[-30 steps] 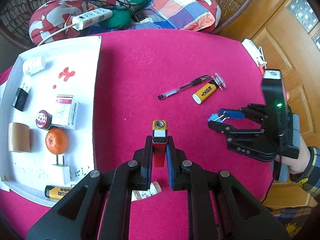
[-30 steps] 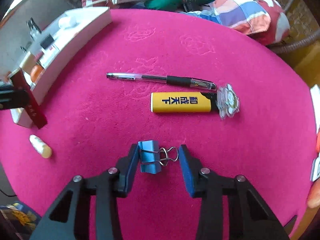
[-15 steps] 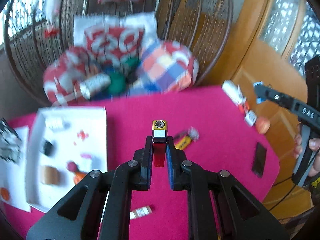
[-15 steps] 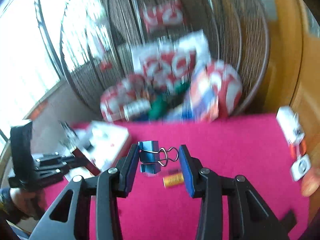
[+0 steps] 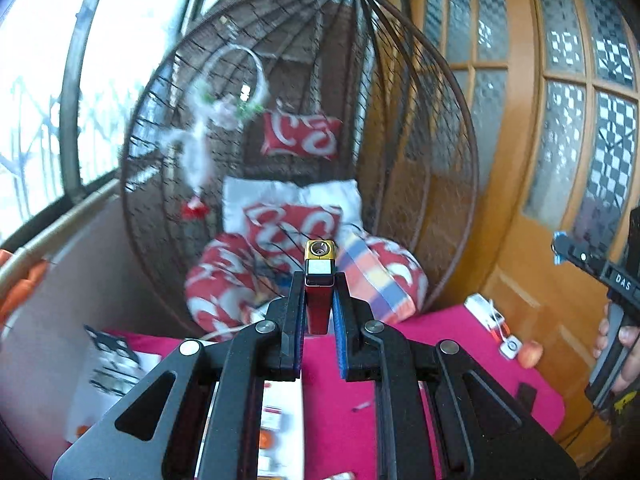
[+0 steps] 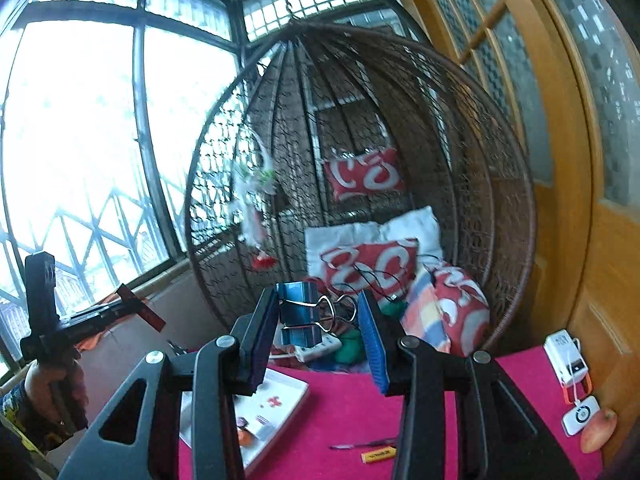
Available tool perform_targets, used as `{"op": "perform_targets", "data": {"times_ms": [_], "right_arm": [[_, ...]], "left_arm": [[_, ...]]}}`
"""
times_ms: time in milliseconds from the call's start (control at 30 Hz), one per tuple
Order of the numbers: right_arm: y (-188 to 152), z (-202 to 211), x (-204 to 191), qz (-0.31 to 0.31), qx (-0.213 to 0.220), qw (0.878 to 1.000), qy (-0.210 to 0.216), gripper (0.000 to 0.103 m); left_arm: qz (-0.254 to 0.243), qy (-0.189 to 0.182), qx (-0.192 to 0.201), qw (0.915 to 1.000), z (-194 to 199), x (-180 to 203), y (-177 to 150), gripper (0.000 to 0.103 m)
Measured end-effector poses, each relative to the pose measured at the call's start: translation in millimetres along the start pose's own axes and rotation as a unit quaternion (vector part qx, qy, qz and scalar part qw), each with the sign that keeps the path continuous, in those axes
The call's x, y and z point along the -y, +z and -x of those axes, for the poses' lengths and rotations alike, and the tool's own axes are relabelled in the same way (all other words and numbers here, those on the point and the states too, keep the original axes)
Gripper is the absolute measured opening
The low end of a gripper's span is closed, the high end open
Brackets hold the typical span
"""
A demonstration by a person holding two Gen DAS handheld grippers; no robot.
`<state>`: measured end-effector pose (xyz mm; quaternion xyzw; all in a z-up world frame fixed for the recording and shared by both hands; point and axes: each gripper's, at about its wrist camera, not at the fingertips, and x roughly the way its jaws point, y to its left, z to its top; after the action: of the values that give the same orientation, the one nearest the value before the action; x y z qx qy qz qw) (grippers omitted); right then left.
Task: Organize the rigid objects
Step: 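Carry the red tube and blue clip over the white tray and open both tools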
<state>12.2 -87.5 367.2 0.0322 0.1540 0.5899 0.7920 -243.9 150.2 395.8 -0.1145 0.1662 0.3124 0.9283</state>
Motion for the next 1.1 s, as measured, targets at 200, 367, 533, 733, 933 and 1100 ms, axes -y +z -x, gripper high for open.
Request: {"op": "perform_targets", "data": {"times_ms": [200, 367, 533, 733, 933, 1100], "right_arm": [[-2, -9, -26, 0.007, 0.000, 1.000, 0.024, 0.040], [0, -18, -46, 0.015, -0.005, 0.999, 0.037, 0.040], [-2, -29, -66, 0.025, -0.015, 0.998, 0.049, 0.040], [-6, -41, -87, 0.031, -0.028, 0.997, 0.064, 0.040], [-11, -59, -109, 0.033, -0.045, 0.995, 0.078, 0.040], [-18, -77, -123, 0.025, -0.060, 0.994, 0.087, 0.040]], "left_arm": [[0.008, 0.019, 0.011, 0.9997, 19, -26, -2, 0.011], [0.016, 0.022, 0.012, 0.9996, 29, -44, -4, 0.011], [0.022, 0.024, 0.011, 0.9994, 37, -59, -9, 0.011], [0.029, 0.027, 0.012, 0.9991, 43, -75, -12, 0.011], [0.033, 0.031, 0.007, 0.9990, 47, -96, -14, 0.011], [0.034, 0.033, -0.001, 0.9989, 47, -116, -15, 0.011]]}}
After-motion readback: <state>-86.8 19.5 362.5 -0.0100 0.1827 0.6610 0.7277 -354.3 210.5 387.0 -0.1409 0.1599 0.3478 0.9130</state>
